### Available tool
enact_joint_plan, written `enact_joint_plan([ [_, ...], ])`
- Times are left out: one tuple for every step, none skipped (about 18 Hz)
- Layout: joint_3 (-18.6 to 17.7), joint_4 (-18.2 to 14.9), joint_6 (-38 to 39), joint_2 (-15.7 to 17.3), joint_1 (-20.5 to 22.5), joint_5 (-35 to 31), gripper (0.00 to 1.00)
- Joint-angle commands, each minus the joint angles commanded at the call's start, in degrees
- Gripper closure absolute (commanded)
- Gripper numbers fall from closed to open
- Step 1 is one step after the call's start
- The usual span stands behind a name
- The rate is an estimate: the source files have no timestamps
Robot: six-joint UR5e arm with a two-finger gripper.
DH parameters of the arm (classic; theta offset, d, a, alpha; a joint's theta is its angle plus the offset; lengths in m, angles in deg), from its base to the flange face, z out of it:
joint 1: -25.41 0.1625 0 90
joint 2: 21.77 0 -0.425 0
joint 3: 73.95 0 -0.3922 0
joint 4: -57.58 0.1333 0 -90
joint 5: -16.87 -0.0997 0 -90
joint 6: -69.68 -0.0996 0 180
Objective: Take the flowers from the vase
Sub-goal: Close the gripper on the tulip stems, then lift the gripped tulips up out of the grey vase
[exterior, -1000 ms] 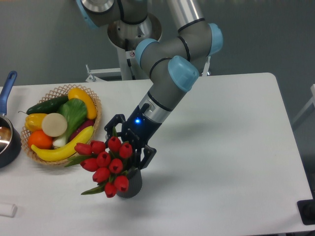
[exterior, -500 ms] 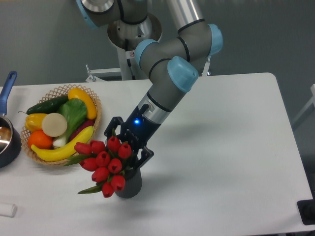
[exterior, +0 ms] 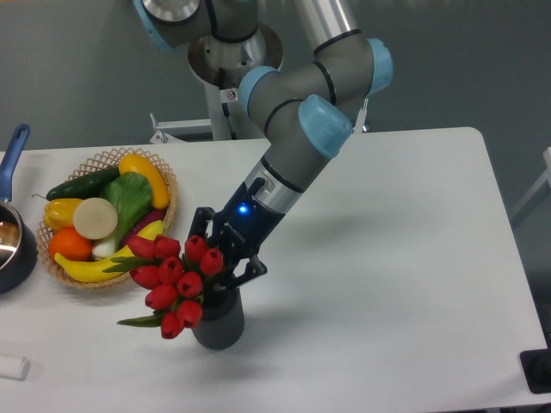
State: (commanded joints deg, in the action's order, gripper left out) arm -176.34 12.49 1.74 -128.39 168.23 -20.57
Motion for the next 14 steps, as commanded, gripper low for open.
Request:
enact_joint_plan([
  [0.09,-0.09,0.17,0.09,0.09,-0.09,0.56],
  [0.17,0.00,0.35,0.35,0.18,0.00,0.57],
  [0.26,-0.09,0.35,0.44,0.27,0.09,0.57],
  [0.61,-0.09,0.53,0.53,0.44,0.44,0.57],
  [0.96,-0.09,1.48,0.70,0.62,1.31,0.57],
  [1.31,-0.09,3.06,1.05,0.97,2.54,0.57],
  [1.93,-0.09,4.73,1.32,1.49,3.85,0.57],
  [2.72,-0.09,6.49,1.67,2.02,5.26,0.57],
  [3.16,-0.09,7.81,2.02,2.72,6.58,0.57],
  [3.34,0.00,8.17,2.11,3.08,7.81,0.57],
  [3.43,0.00,8.26,2.37,3.25,8.95,0.57],
  [3.43,-0.09,8.35,2.46,3.60,9.75,0.57],
  [3.43,-0.09,8.35,2.55,3.87,10.54,0.58],
  [3.43,-0.09,8.44,2.55,3.96,11.59,0.57],
])
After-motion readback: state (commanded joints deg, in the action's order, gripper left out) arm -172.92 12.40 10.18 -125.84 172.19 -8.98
